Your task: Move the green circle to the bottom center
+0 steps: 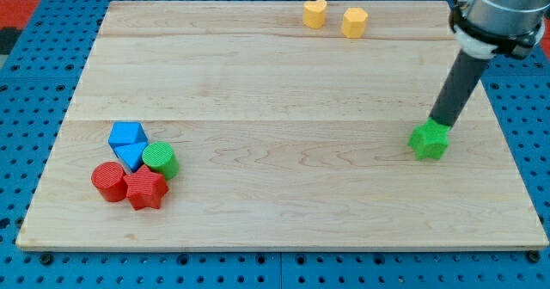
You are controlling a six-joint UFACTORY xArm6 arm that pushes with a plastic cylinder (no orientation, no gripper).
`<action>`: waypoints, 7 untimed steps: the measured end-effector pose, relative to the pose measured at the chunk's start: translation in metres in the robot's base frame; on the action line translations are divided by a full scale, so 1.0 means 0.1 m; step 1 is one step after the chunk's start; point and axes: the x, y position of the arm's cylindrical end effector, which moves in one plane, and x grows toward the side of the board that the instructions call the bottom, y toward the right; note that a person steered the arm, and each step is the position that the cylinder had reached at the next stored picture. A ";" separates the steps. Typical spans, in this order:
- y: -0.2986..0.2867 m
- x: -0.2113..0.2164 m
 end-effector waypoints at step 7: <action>-3.06 -0.10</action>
